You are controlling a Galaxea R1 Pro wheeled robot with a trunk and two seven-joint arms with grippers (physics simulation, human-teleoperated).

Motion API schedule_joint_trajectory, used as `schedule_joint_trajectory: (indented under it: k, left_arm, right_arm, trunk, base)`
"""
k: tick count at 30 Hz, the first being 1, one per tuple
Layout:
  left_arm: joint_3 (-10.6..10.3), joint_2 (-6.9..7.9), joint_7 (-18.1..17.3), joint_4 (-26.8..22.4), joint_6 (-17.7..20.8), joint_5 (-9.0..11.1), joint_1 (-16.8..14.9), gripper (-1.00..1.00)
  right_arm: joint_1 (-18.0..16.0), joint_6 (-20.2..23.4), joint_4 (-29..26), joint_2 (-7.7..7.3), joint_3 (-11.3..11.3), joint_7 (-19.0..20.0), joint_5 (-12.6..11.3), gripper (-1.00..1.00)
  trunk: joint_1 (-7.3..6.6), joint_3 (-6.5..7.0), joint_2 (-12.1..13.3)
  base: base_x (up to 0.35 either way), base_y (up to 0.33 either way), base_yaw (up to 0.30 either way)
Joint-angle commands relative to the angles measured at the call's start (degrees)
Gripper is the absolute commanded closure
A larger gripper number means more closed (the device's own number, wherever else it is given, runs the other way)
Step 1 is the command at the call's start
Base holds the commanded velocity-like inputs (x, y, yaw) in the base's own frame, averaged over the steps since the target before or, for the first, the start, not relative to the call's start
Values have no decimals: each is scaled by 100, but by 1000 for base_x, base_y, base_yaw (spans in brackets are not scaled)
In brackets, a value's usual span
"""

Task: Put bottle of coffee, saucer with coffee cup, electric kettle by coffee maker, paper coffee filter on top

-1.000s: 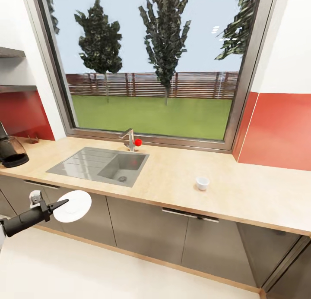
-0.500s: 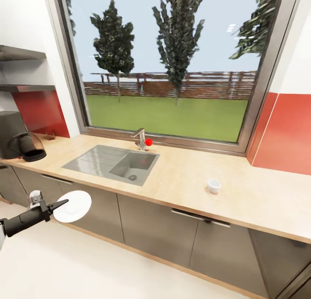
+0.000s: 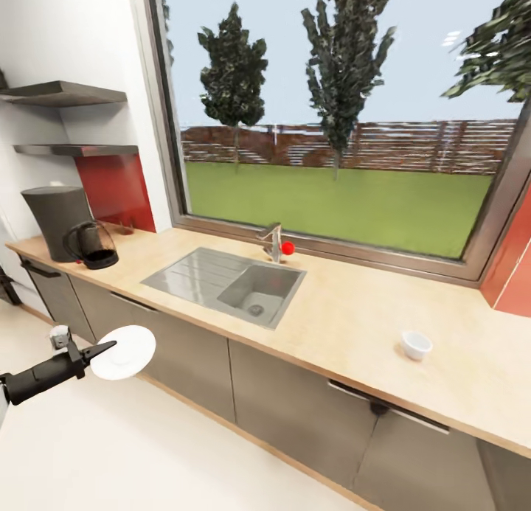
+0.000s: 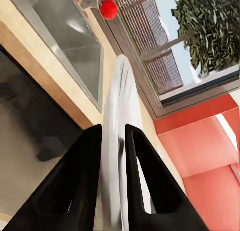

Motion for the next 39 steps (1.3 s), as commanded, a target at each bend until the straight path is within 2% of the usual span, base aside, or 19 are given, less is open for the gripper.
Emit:
schedule_joint_trajectory:
  k: [1,7,20,39]
  left_arm:
    - [33,-4,-33,-1,41,-63,-11,100]
    - [37,4,-35,-1,41,-63,-11,100]
    - [37,4,-29,-1,41,-70,-10,100]
    - [37,5,-26,-1,41,-71,-10,100]
  right_arm:
    - [-3,26,-8,-1,48,-7,-51,-100]
    - [-3,26,-8,-1,48,-7,-48,-100]
    - [-3,35,-8,-1,48,-7,-48,-100]
    - [-3,41,-8,8,48,9,-40,-100]
  trunk:
    - [7,-13,-12]
    - [7,-13,-12]
    - [7,-13,-12]
    - [7,-25,-12]
  base:
    - [316,141,279]
    - [226,227,279]
    - [69,300,279]
    - [226,274,279]
